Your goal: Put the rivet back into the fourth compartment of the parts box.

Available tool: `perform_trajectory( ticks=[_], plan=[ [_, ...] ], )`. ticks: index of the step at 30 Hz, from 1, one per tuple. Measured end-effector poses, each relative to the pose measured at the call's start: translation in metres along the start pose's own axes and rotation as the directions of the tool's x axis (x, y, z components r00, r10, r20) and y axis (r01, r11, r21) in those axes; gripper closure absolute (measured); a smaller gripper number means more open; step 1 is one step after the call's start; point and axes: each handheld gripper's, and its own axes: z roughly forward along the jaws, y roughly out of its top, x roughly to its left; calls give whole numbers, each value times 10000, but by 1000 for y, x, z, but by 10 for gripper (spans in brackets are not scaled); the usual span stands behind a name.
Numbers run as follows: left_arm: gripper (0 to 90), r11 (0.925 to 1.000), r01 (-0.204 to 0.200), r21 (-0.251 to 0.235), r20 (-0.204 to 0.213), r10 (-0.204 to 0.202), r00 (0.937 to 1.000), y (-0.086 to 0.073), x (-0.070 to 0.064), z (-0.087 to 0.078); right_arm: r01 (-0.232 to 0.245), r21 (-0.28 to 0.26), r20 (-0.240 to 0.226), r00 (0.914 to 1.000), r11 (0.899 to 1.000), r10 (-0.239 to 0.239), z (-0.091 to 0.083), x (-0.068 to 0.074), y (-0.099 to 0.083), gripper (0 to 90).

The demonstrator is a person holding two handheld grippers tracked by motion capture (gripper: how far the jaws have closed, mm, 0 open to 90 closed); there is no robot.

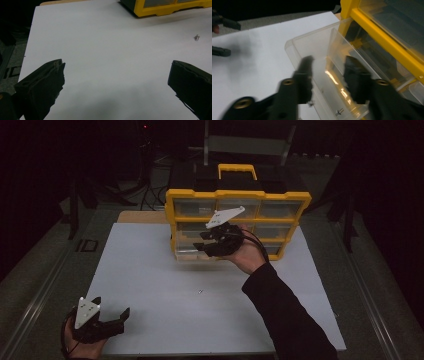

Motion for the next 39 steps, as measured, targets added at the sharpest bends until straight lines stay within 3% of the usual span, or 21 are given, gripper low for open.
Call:
perform_trajectory(
  ticks=[7,13,21,22,27,32,39],
  plan=[
    [14,10000,-13,27,10,13,10000,0,0,0,109,-185,-189,9998,9998,-112,-8,5,0,289],
    [14,10000,-16,34,16,16,10000,0,0,0,372,-48,-419,9984,9993,-373,-12,14,-1,226],
    [14,10000,-28,42,12,28,10000,0,-1,1,1015,151,-770,9920,9947,-1001,-14,27,-3,213],
    [14,10000,-32,45,6,32,10000,0,0,0,1256,254,-831,9889,9918,-1231,-13,31,-3,212],
    [14,10000,-29,45,14,29,10000,0,0,0,1545,534,-1216,9816,9865,-1472,-11,39,-4,201],
    [14,10000,-20,25,12,20,10000,0,0,0,2057,1008,-1431,9712,9734,-1904,-7,48,-6,201],
    [14,10000,-23,23,3,23,10000,0,0,0,2384,1580,-1692,9626,9582,-2116,-1,52,-11,218]
  ],
)
